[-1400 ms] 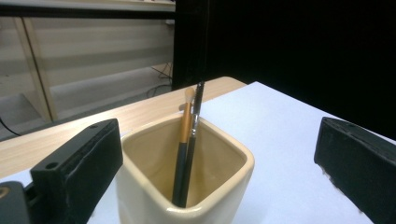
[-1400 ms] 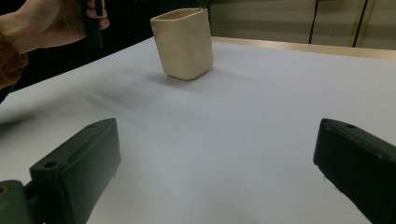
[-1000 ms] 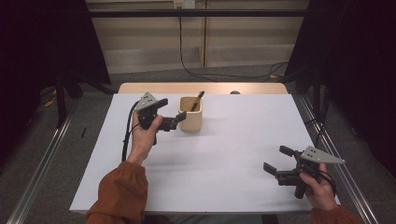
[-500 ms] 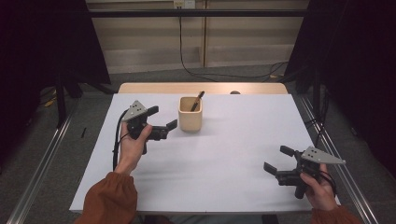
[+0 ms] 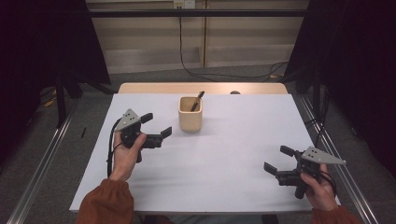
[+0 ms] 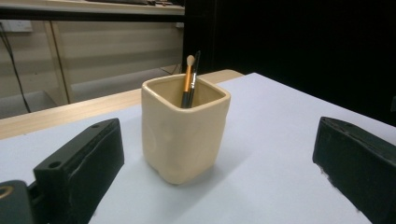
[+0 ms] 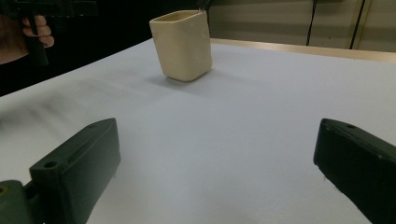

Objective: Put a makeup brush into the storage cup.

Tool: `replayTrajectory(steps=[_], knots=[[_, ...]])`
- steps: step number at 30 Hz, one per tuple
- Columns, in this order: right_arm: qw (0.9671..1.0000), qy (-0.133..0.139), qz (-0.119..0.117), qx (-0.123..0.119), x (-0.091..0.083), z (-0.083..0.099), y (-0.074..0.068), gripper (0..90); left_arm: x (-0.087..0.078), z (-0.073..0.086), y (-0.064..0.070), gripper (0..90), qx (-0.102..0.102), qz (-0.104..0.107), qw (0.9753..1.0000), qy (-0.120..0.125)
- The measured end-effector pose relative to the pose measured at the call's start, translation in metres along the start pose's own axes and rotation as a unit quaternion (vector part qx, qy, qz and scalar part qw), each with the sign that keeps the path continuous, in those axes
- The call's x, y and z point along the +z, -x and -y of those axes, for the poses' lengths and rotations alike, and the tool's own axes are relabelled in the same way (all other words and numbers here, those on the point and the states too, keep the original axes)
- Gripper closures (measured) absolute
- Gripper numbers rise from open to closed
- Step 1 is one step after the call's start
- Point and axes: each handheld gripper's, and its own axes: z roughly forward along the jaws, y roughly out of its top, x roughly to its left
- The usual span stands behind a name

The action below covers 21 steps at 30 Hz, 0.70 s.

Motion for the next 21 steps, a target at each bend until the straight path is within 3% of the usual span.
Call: replayTrajectory(steps=[4,7,21], knots=[[1.0,0.0,0.0,0.0,0.0,0.0,0.0,0.0,-0.007,0.002,0.005,2.0,0.002,0.004,1.0,0.001],[1.0,0.0,0.0,-0.001,0.0,0.0,0.0,0.0,-0.011,0.004,0.01,2.2,0.008,-0.014,0.9999,0.003],[1.0,-0.002,0.0,-0.001,0.0,0.0,0.0,0.0,-0.034,0.022,0.019,2.1,0.013,-0.021,0.9997,-0.006]])
